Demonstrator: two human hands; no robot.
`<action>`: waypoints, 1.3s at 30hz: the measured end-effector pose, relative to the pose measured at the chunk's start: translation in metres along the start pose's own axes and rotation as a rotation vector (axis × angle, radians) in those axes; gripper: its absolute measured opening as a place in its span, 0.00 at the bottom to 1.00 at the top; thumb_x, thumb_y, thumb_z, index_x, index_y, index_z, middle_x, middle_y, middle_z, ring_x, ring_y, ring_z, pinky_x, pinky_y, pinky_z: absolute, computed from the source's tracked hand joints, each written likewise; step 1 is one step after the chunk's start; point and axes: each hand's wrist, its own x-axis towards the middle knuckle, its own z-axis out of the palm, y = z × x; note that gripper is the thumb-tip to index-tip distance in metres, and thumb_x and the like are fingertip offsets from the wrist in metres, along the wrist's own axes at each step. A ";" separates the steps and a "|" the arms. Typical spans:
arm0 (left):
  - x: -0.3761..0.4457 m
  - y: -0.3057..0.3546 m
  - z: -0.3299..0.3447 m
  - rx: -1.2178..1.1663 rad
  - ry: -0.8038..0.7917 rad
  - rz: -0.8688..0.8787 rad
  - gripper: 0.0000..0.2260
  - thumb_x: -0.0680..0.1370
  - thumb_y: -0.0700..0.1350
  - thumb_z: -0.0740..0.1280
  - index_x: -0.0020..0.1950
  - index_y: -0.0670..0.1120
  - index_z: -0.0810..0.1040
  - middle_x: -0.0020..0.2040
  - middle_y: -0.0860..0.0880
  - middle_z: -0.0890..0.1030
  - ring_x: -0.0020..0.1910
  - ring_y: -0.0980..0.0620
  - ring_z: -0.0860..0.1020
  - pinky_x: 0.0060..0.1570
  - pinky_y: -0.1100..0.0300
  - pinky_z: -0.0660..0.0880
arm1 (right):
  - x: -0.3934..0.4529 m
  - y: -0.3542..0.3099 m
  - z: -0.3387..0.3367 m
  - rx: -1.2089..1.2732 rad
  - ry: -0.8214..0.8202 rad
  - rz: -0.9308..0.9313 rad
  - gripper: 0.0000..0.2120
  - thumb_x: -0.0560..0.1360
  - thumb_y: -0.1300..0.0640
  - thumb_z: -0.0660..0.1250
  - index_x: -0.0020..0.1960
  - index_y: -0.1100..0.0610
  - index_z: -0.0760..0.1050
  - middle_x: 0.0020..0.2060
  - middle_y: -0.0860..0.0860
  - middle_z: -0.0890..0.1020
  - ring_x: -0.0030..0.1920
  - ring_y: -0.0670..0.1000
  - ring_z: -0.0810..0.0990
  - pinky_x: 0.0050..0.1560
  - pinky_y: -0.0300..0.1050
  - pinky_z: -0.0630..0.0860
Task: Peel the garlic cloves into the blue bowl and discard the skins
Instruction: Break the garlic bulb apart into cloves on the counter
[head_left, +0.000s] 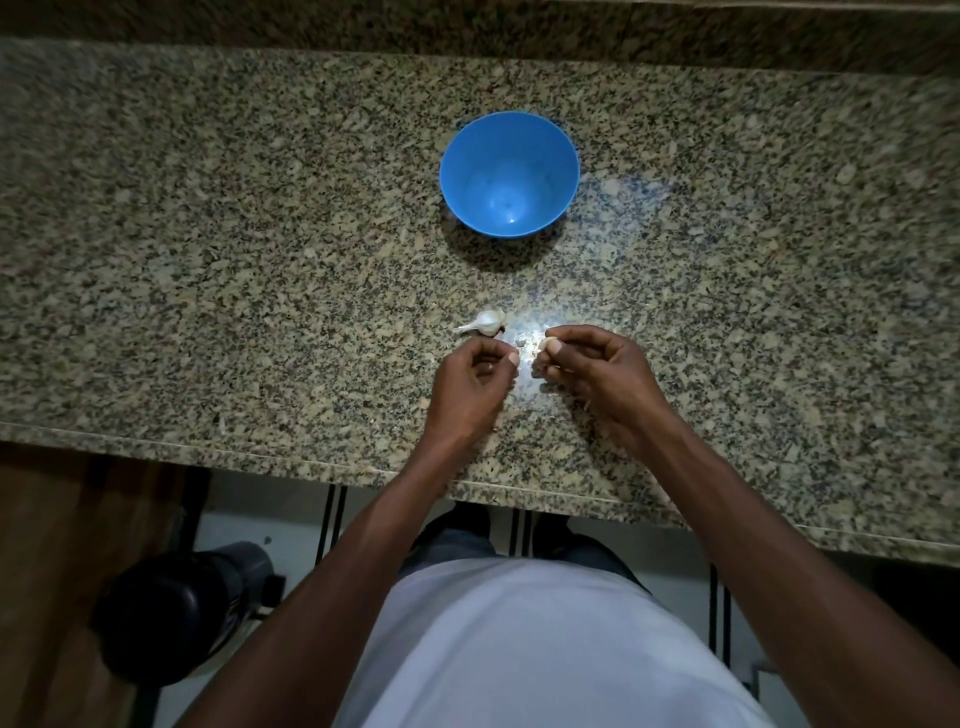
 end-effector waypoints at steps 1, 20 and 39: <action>0.001 -0.001 -0.002 -0.014 0.012 -0.007 0.03 0.81 0.44 0.71 0.53 0.47 0.82 0.51 0.50 0.85 0.51 0.51 0.84 0.54 0.52 0.83 | 0.001 -0.001 -0.002 -0.063 0.019 -0.025 0.08 0.78 0.65 0.74 0.57 0.62 0.84 0.49 0.61 0.87 0.50 0.56 0.87 0.52 0.48 0.84; -0.004 -0.028 -0.051 0.341 0.225 0.043 0.08 0.78 0.36 0.71 0.52 0.46 0.86 0.52 0.53 0.86 0.49 0.61 0.83 0.43 0.75 0.77 | 0.007 -0.001 0.024 -1.111 -0.059 -0.547 0.11 0.83 0.65 0.66 0.63 0.65 0.81 0.56 0.59 0.80 0.50 0.54 0.79 0.50 0.43 0.81; -0.005 -0.038 -0.067 0.537 0.013 0.406 0.16 0.79 0.36 0.70 0.66 0.43 0.81 0.61 0.47 0.78 0.57 0.55 0.73 0.55 0.79 0.68 | -0.038 0.038 0.013 -1.203 0.356 -0.341 0.10 0.79 0.72 0.64 0.57 0.64 0.80 0.60 0.60 0.73 0.59 0.58 0.73 0.52 0.47 0.76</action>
